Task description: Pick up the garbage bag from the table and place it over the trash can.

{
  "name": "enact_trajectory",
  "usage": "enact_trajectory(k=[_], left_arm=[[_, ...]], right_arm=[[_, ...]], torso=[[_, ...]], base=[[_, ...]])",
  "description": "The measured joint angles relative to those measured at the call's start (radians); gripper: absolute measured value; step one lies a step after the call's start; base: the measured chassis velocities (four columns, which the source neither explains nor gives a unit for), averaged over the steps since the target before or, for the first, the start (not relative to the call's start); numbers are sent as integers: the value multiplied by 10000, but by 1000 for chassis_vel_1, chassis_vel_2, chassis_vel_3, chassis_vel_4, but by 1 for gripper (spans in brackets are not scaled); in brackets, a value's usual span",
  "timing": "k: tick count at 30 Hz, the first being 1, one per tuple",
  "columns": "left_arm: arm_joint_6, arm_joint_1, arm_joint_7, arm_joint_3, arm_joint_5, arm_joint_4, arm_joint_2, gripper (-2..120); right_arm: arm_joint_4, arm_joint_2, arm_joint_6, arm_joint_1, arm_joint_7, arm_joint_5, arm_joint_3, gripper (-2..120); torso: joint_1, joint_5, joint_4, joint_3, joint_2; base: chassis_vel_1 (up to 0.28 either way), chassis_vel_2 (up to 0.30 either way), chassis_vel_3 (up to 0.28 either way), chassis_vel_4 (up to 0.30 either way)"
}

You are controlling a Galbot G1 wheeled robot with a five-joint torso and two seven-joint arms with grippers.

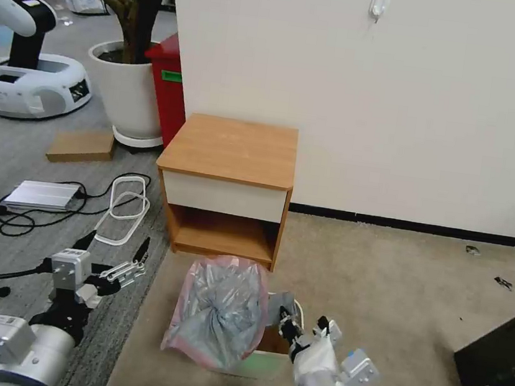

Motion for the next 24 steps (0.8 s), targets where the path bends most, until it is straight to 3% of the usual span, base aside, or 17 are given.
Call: enact_trajectory(k=[6, 9, 11, 16, 19, 22, 24], left_arm=[[163, -29, -13, -9, -12, 0, 108, 100], [259, -9, -50, 10, -22, 0, 236, 100], [270, -8, -58, 27, -22, 0, 250, 100], [585, 20, -81, 262, 6, 0, 463, 100], [925, -19, -83, 605, 13, 0, 859, 100], [1103, -133, -50, 899, 18, 0, 1148, 100], [1340, -470, -34, 1659, 21, 0, 1589, 100]], right_arm=[[199, 3, -94, -399, 217, -335, 79, 46], [445, 25, -130, -650, 250, -857, 183, 61], [485, 20, -139, -687, 246, -948, 213, 63], [856, 64, -237, -831, -120, -1746, 752, 83], [956, 89, -294, -835, -690, -2252, 1230, 96], [956, 77, -299, -839, -986, -2570, 1460, 99], [939, 52, -303, -880, -1335, -2920, 1790, 100]], torso=[[0, 0, -1, 0, 0], [0, 0, -1, 0, 0], [0, 1, -1, 0, 0], [0, 1, 0, 0, 0], [0, 1, 0, 0, 0], [0, 2, 0, 0, 0], [0, 2, -1, 0, 0]], base=[[0, 0, 0, 0], [0, 0, 0, 0], [0, 0, 0, 0], [0, 0, 0, 0], [0, 0, 0, 0], [0, 0, 0, 0], [0, 0, 0, 0]])
